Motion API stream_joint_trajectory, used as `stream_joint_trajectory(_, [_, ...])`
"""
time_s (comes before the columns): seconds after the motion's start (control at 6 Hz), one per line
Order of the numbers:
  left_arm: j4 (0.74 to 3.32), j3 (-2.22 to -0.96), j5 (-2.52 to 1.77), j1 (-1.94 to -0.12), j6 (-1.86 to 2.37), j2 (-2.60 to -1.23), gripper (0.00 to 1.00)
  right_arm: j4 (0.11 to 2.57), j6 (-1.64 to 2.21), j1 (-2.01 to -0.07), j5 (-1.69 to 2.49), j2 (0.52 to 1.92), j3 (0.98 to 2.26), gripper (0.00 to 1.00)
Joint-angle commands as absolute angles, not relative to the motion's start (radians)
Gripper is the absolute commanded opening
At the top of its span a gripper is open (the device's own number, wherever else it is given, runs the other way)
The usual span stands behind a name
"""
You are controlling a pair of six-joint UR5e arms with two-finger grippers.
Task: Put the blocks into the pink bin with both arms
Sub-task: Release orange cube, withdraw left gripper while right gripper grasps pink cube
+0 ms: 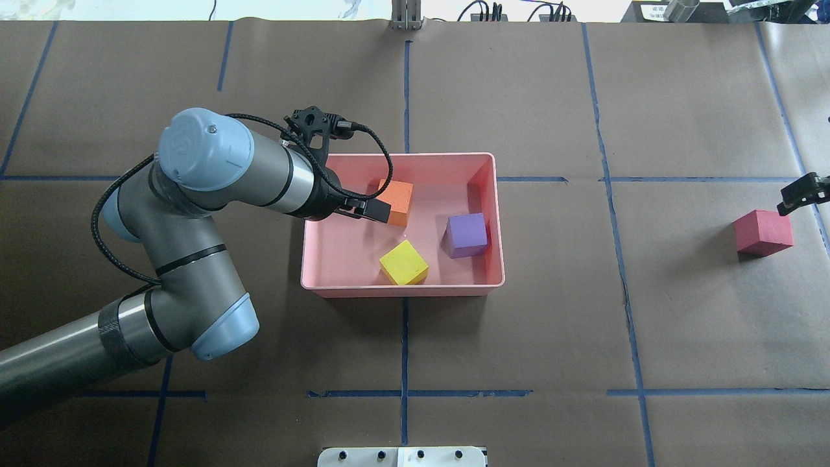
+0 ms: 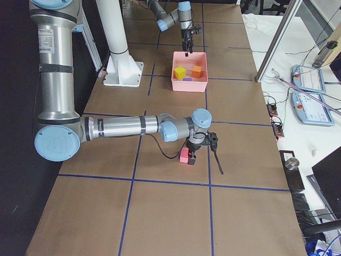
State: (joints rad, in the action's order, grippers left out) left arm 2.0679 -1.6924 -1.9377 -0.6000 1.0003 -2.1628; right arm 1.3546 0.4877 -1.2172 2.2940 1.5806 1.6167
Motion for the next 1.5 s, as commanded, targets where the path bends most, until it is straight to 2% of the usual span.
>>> stream_joint_trajectory(0.0, [2.068, -1.694, -1.936, -0.598, 1.0, -2.164, 1.0, 1.243, 0.598, -1.177, 2.295, 1.58, 1.563, 1.0])
stream_joint_trajectory(0.67, [2.066, -1.695, -1.875, -0.568, 1.002, -2.166, 1.0, 1.232, 0.624, -1.135, 2.29, 1.572, 1.552, 1.0])
stream_joint_trajectory(1.0, [2.063, -1.753, -1.875, -0.575, 1.003, -2.161, 1.0, 1.232, 0.627, -1.108, 2.286, 1.572, 1.549, 0.99])
stream_joint_trajectory(1.17, [2.062, -1.803, -1.875, -0.612, 1.003, -2.155, 1.0, 1.232, 0.63, -1.104, 2.287, 1.569, 1.548, 0.37])
stream_joint_trajectory(1.33, [2.065, -1.842, -1.876, -0.627, 1.002, -2.111, 1.0, 1.23, 0.623, -1.104, 2.289, 1.569, 1.549, 0.03])
